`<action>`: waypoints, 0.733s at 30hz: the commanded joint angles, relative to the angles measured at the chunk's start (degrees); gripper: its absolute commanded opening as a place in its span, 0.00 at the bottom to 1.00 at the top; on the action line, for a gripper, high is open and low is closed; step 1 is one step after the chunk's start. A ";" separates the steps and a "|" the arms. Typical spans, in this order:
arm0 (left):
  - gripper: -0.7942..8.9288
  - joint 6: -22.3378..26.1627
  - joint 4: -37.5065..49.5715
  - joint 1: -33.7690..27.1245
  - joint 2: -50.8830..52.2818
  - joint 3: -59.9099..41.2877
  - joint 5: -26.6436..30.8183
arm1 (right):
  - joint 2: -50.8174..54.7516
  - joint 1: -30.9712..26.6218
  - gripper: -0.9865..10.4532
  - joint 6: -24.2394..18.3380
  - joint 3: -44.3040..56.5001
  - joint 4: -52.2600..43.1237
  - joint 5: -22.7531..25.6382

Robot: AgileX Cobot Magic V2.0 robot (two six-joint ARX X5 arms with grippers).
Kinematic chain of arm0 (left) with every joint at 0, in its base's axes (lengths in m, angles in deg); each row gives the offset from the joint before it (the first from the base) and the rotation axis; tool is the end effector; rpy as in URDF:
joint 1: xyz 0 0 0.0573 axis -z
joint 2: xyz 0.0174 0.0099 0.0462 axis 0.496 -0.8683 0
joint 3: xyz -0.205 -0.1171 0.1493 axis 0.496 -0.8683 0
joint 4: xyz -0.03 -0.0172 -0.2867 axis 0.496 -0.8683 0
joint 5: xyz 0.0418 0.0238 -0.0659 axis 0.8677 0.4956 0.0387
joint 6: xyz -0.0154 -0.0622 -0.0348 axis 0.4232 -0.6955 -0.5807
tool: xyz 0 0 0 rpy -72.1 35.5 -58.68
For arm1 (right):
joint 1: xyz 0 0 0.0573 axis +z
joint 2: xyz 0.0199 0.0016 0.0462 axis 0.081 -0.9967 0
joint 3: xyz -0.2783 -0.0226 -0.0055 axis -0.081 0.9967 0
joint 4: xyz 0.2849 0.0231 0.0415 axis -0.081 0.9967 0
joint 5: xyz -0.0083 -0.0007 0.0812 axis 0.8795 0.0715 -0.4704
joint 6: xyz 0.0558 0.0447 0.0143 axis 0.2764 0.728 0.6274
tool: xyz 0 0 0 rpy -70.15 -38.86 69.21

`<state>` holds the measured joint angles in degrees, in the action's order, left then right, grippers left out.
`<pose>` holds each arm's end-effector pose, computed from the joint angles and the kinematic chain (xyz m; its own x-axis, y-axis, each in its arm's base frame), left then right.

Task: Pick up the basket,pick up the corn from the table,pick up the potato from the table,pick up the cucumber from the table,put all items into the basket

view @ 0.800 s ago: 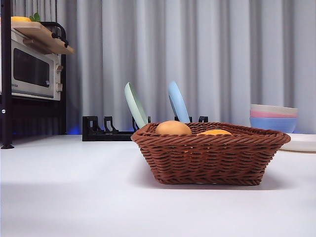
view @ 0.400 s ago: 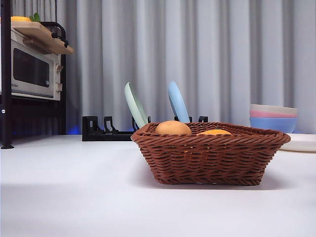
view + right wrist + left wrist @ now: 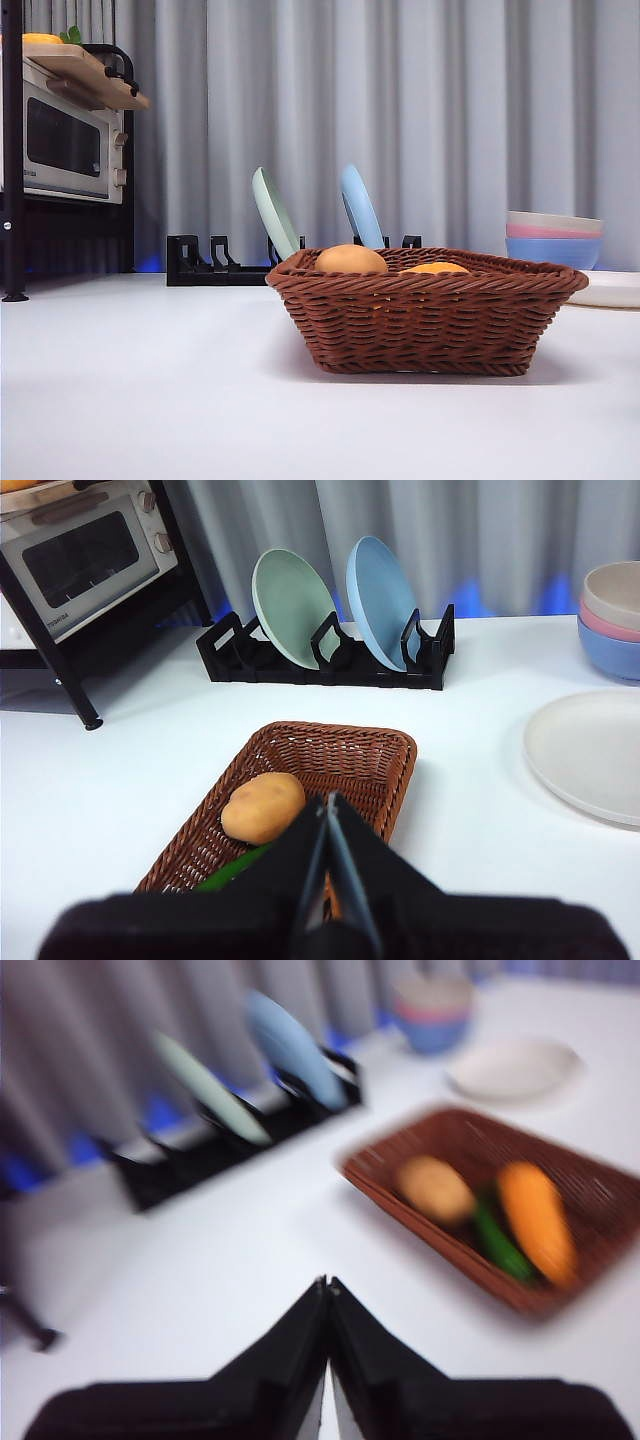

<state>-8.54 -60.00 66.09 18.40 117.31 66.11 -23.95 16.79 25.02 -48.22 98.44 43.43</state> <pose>0.0829 -0.0470 0.3259 0.8910 -0.4052 -0.2048 0.4383 0.8854 0.1549 0.1186 0.0478 0.3407 0.9015 0.3775 -0.2118 -0.3554 0.9248 0.1356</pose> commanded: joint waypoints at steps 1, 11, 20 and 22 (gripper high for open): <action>0.08 1.33 6.49 -7.23 3.45 -4.57 0.31 | -0.17 0.13 0.07 0.37 0.66 -0.42 0.13; 0.08 0.63 32.22 -31.32 9.14 -31.91 -17.29 | -0.20 0.13 0.07 0.35 0.66 -0.42 0.15; 0.08 -2.54 31.12 -35.82 13.81 -40.59 -18.01 | -0.20 0.13 0.07 0.37 0.66 -0.44 0.15; 0.08 -2.60 30.23 -36.04 13.81 -40.59 -17.18 | -0.31 0.13 0.07 0.35 0.66 -0.42 0.15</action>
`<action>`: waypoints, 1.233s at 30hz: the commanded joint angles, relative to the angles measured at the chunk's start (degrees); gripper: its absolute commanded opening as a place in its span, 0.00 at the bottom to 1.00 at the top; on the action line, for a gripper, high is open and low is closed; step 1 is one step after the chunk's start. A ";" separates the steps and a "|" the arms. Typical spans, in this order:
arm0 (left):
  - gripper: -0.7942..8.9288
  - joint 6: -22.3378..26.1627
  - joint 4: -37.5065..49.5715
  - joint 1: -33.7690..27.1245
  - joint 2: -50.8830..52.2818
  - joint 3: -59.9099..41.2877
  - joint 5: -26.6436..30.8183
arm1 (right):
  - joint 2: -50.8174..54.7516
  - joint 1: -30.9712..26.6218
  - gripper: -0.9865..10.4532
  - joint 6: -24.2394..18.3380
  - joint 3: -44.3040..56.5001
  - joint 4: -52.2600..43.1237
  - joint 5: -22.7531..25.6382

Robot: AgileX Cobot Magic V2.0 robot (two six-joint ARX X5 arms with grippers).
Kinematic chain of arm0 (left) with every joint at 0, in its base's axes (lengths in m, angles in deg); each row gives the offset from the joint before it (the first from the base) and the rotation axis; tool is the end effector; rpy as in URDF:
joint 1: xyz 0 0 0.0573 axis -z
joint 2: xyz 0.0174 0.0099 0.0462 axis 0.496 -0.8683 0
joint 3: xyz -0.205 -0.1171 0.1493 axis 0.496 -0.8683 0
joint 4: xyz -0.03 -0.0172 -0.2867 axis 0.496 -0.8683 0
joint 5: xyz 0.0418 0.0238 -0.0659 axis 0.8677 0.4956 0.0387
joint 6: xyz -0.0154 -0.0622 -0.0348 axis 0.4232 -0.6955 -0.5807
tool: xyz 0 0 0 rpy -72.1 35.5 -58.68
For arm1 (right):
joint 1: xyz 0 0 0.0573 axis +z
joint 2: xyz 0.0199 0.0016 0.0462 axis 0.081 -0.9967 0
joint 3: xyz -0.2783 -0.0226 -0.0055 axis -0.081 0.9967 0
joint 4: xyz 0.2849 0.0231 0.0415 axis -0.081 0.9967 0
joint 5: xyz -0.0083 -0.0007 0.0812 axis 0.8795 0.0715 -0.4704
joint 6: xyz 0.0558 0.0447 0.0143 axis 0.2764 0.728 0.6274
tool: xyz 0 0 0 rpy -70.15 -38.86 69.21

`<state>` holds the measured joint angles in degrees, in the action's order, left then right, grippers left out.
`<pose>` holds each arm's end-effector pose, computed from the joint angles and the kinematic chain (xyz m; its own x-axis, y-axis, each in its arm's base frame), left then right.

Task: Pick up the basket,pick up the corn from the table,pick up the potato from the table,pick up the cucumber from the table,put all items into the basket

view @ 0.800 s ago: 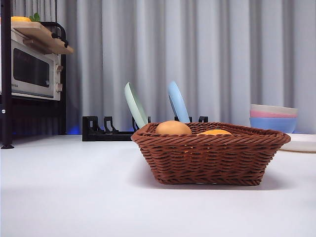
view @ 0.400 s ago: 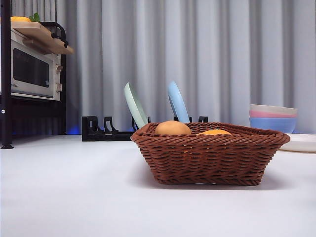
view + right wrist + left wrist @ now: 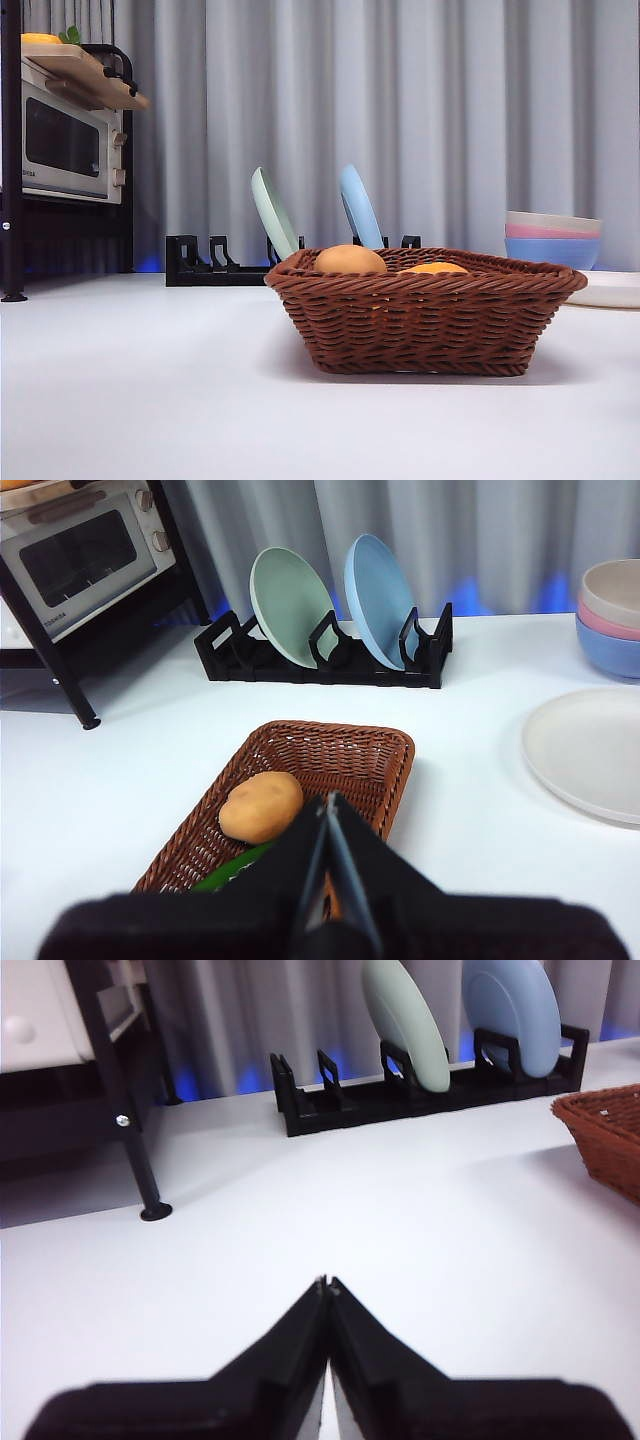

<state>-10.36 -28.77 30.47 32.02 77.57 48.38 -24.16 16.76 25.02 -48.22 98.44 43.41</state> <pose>0.1457 -0.0081 0.1534 0.9856 -0.1187 -0.1205 0.1278 0.9893 0.0705 0.1195 0.0481 0.3403 0.9008 0.3770 -0.2154 -0.3547 0.9251 0.1357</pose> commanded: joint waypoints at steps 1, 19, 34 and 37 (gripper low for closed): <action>0.08 -0.79 -1.75 -0.57 0.20 -0.85 0.55 | -0.09 0.15 0.07 0.35 0.66 -0.39 0.17; 0.08 -0.74 -2.23 -0.61 0.17 -0.83 0.04 | -0.17 0.15 0.07 0.35 0.66 -0.31 0.20; 0.08 -0.74 -2.23 -0.61 0.17 -0.83 0.07 | 1.16 -4.66 0.07 -13.16 5.09 -4.35 -1.90; 0.08 -0.74 -2.23 -0.61 0.17 -0.83 0.07 | 4.26 -10.21 0.07 -13.79 12.66 -13.14 -7.48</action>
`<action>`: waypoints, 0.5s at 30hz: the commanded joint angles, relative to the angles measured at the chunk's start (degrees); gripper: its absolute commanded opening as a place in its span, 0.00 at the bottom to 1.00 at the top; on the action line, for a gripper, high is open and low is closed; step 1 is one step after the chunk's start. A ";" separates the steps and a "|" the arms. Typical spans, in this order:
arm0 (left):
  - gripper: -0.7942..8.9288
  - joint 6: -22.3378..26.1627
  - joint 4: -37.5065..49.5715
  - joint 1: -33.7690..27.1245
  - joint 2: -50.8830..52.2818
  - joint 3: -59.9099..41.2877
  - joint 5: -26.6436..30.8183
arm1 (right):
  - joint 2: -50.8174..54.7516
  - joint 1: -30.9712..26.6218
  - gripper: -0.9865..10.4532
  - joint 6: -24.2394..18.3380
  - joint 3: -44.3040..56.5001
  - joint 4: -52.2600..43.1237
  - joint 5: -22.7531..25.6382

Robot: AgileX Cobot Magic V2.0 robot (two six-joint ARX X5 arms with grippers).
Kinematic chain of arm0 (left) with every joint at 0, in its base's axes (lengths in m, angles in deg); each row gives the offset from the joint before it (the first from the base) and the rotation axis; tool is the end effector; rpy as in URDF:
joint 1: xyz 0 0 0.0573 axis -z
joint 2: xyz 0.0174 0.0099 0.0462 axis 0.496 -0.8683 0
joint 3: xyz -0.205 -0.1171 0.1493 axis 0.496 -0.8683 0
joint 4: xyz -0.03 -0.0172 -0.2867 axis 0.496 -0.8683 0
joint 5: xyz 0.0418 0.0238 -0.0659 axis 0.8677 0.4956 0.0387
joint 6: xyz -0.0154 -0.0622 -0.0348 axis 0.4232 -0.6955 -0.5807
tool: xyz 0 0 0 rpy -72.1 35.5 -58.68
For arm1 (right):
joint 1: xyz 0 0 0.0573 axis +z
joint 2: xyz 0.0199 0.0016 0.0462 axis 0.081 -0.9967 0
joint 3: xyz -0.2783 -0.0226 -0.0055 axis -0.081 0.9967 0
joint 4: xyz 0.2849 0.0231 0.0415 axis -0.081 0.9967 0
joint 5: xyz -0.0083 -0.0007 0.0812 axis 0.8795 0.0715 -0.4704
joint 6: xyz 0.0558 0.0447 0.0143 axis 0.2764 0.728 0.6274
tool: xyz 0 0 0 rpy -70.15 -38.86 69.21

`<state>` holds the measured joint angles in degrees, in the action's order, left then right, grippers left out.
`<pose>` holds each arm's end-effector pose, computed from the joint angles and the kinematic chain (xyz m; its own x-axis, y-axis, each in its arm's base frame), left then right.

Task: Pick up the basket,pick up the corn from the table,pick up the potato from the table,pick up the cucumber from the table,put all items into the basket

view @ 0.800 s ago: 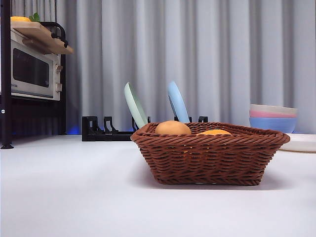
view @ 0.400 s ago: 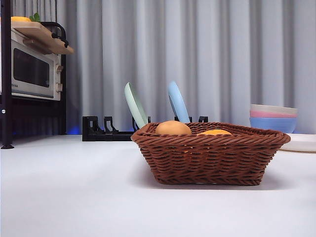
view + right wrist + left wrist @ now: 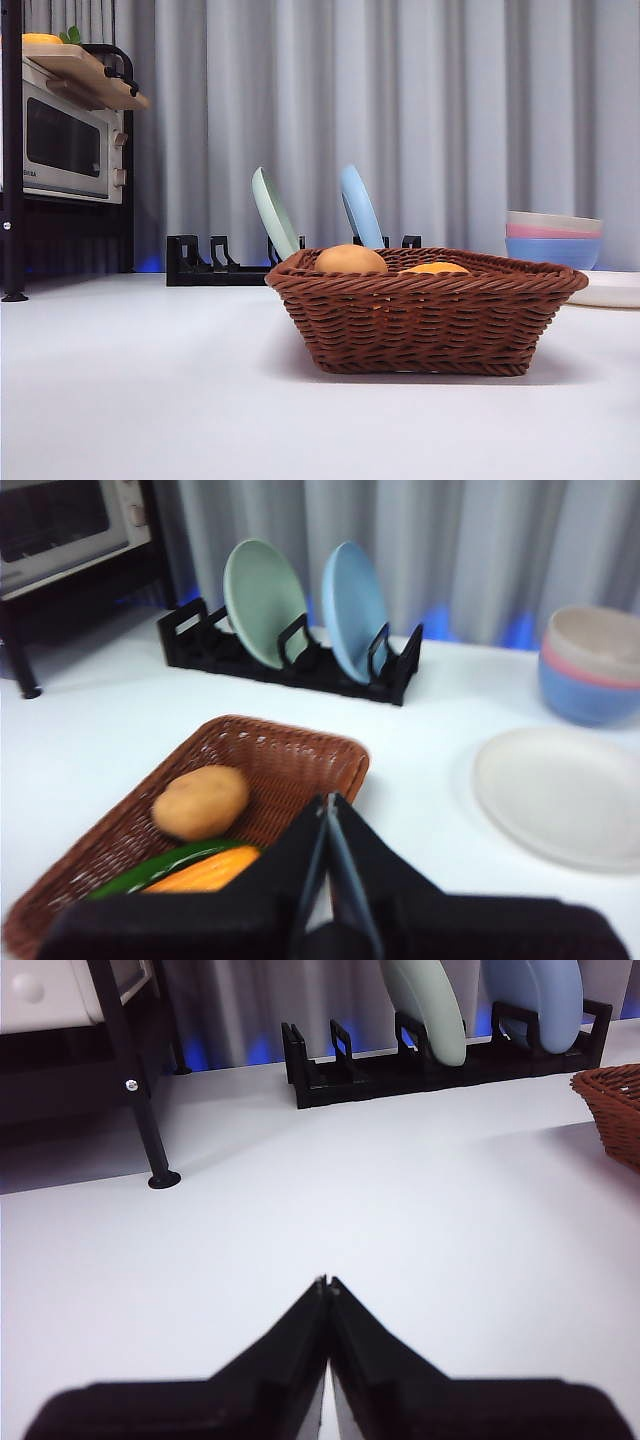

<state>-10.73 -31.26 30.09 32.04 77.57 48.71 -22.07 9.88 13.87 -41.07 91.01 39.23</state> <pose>0.1450 -0.0068 0.1481 0.9809 -0.1064 -0.1630 0.1175 0.9913 0.0601 0.1326 0.0399 0.3139 0.9250 0.3378 -0.1741 -0.3498 0.9358 -0.0426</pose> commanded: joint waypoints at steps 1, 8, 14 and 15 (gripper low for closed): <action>0.08 -0.37 0.26 -0.24 0.15 -0.83 -0.28 | 3.87 -5.53 0.07 -2.58 9.18 -9.46 -5.25; 0.08 -0.37 0.26 -0.24 0.15 -0.83 -0.28 | 14.69 -11.98 0.07 -0.48 26.45 -17.27 -8.09; 0.08 -0.37 0.26 -0.24 0.15 -0.83 -0.28 | 19.78 -12.26 0.07 1.46 33.83 -17.16 -7.96; 0.08 -0.37 0.26 -0.24 0.15 -0.83 -0.28 | 20.17 -12.26 0.07 2.10 34.60 -17.16 -7.96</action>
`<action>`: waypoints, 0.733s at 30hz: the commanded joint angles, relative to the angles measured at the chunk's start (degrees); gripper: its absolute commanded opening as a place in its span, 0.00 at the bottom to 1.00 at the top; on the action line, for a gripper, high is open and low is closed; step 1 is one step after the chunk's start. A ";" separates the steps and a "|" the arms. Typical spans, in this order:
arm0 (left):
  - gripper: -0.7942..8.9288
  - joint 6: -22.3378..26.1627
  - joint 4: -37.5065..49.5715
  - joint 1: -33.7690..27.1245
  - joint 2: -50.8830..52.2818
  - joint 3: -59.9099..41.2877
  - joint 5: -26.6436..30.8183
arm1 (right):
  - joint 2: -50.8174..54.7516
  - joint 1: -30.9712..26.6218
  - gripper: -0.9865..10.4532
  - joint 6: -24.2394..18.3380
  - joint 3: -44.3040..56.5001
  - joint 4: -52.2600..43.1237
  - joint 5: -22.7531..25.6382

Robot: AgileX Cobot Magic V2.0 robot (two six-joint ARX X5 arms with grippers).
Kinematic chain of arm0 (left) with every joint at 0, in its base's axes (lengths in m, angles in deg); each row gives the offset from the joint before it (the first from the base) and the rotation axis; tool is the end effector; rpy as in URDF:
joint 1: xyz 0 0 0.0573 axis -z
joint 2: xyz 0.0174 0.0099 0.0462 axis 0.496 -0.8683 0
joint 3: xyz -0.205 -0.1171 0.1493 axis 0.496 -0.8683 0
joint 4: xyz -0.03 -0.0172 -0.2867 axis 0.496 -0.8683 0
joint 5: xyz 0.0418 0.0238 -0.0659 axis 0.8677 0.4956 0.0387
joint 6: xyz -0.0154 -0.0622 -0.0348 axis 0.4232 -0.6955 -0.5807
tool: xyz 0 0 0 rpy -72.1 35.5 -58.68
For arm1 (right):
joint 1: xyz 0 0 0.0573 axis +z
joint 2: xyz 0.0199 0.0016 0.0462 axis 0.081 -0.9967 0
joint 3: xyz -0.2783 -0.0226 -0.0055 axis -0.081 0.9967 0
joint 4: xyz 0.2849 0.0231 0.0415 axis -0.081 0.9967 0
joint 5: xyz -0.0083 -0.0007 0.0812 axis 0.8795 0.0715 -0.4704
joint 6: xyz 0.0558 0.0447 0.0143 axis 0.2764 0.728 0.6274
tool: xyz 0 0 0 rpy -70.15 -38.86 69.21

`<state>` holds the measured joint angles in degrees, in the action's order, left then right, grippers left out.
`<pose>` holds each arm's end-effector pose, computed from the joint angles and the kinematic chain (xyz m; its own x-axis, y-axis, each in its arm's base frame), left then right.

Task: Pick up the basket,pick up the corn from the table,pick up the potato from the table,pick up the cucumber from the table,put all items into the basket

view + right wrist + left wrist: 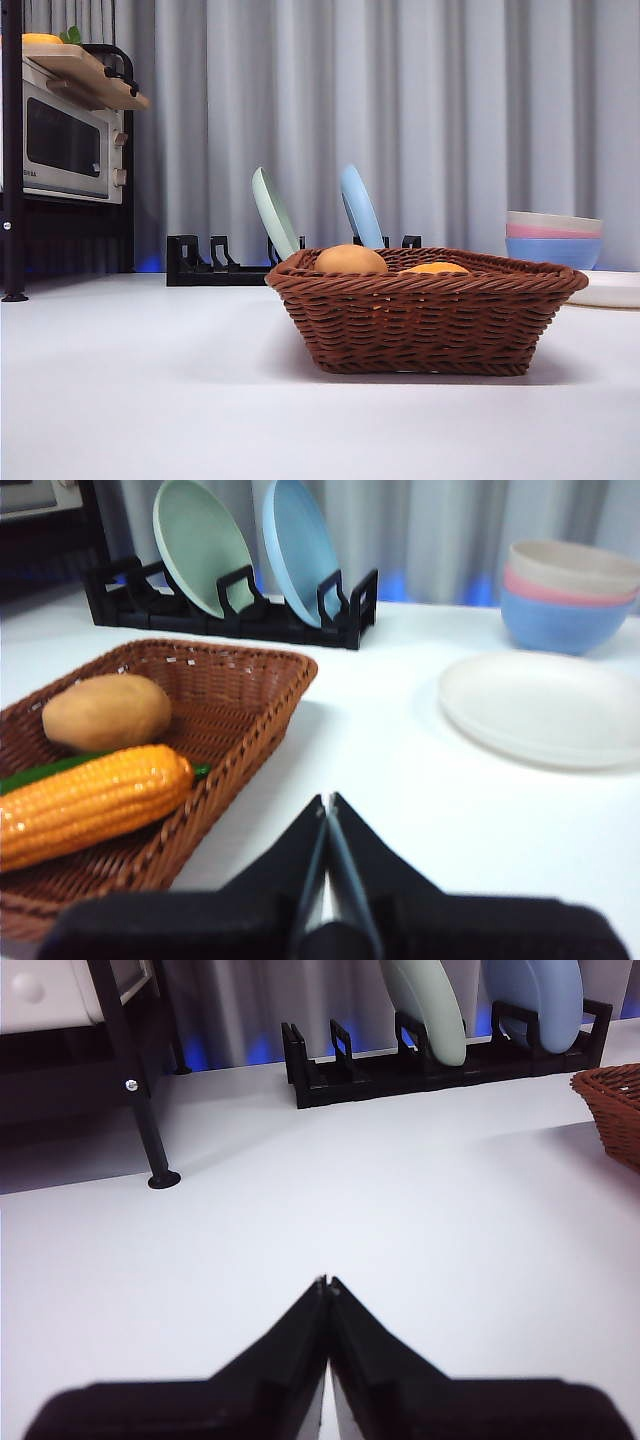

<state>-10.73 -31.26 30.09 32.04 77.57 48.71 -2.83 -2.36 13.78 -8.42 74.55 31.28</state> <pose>0.1450 -0.0068 0.1481 0.9809 -0.1064 -0.1630 0.1175 0.9913 0.0601 0.1428 0.0188 0.1659 0.9554 0.2701 -0.1189 -0.2757 0.9607 -0.0329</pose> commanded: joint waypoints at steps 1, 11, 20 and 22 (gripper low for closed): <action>0.08 -0.37 0.26 -0.24 0.15 -0.83 -0.28 | 1.38 -0.02 0.07 2.71 2.86 -0.70 0.02; 0.08 -0.37 0.26 -0.24 0.15 -0.83 -0.31 | 0.92 0.02 0.07 4.50 3.23 0.50 0.26; 0.08 -0.37 0.26 -0.24 0.15 -0.83 -0.28 | 0.87 0.02 0.07 4.50 3.23 0.50 0.26; 0.08 -0.37 0.26 -0.24 0.15 -0.83 -0.28 | 0.87 0.02 0.07 4.52 3.23 0.50 0.26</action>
<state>-10.75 -31.26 30.09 32.04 77.57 48.71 -1.91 -2.36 17.59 -6.04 74.86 31.58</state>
